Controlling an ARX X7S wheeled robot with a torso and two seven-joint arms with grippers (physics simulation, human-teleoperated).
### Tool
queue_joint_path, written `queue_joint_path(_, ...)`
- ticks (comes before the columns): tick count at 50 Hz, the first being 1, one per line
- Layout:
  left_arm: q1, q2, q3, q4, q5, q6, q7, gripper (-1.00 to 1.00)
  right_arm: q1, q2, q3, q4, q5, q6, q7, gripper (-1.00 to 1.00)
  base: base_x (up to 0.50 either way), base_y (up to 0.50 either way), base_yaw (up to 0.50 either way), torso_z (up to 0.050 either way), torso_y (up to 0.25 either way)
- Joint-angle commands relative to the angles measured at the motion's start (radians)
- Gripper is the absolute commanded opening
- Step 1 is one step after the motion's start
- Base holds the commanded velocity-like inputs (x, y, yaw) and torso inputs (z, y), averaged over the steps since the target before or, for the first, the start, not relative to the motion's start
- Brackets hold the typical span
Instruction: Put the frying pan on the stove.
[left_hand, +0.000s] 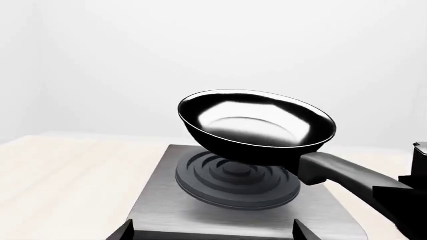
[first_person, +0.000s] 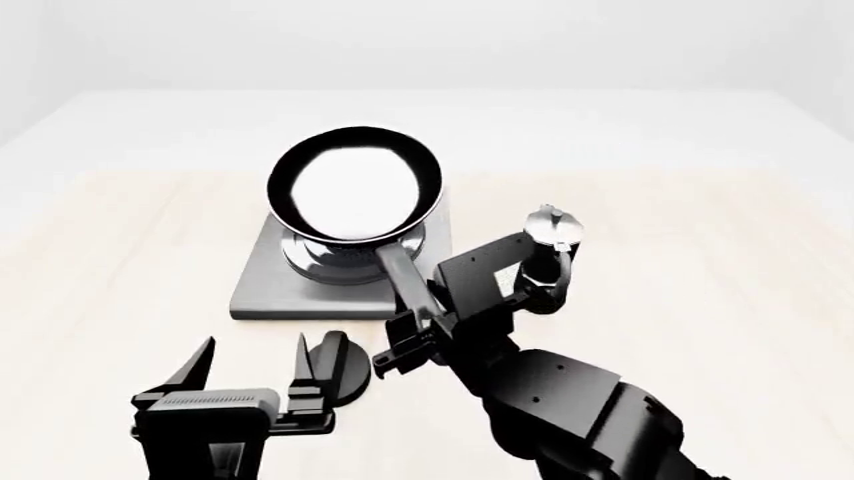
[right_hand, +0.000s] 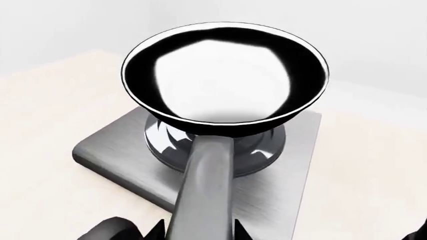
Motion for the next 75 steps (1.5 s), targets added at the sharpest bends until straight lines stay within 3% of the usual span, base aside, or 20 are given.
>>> queue_joint_path(1,-0.003,-0.002,0.002,-0.004,-0.002,0.001,-0.002,1.0,0.034,-0.025,0.024,0.024,-0.077,-0.012,-0.007,-1.0,0.0,0.0,0.0,0.0,0.0)
queue_joint_path(62,0.002,-0.017,0.009,0.011,-0.008,0.006,-0.016,1.0,0.039,-0.063,-0.004,0.118,-0.11,-0.06,-0.024,-1.0,0.0,0.0,0.0,0.0,0.002)
queue_joint_path(63,0.003,-0.018,0.009,0.013,-0.009,0.006,-0.017,1.0,0.038,-0.057,0.002,0.099,-0.095,-0.047,-0.019,1.0,0.0,0.0,0.0,0.0,0.0)
queue_joint_path(75,0.001,-0.02,0.006,0.007,-0.016,0.008,-0.018,1.0,0.008,-0.008,0.022,-0.052,-0.051,-0.024,0.027,1.0,0.0,0.0,0.0,0.0,0.0)
